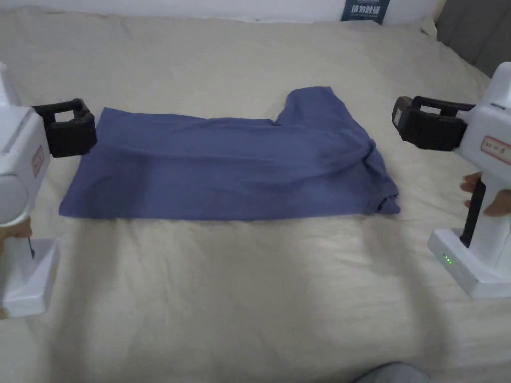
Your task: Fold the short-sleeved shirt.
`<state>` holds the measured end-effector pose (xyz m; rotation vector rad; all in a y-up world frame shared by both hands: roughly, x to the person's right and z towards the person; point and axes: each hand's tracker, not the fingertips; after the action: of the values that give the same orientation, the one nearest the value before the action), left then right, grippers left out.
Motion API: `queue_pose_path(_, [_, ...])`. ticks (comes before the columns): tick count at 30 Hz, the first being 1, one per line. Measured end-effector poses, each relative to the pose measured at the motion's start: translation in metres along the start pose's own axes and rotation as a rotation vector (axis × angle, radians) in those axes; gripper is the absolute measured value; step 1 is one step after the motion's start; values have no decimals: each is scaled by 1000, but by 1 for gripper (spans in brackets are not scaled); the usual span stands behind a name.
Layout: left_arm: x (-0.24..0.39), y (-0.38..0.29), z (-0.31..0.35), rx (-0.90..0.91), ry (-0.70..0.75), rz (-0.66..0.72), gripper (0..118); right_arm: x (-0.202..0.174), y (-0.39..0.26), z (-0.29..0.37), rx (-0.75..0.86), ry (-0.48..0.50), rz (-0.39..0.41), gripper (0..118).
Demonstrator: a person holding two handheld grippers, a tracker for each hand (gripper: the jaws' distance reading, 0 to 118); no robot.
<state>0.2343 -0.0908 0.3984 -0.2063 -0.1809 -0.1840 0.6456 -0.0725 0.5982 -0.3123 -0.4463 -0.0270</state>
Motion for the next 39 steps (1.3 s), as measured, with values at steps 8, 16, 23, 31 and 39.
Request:
queue_pose_path(8, [1, -29, 80, 38, -18, 1, 48, -49, -25, 86, 137, -2, 67, 99])
queue_pose_path(16, [-6, -41, 95, -17, -89, 68, 0, -57, -40, 107, 118, 58, -1, 2])
queue_pose_path(23, [-18, -22, 65, -135, -135, 60, 0, -59, -40, 100, 91, 81, -39, 1])
queue_pose_path(31, [-38, -15, -61, -518, -205, 132, 118, -57, -38, 79, 51, 96, -51, 1])
queue_pose_path(39, [-27, -70, -170, -854, -130, 71, 118, -53, -50, 37, -51, 62, -45, 1])
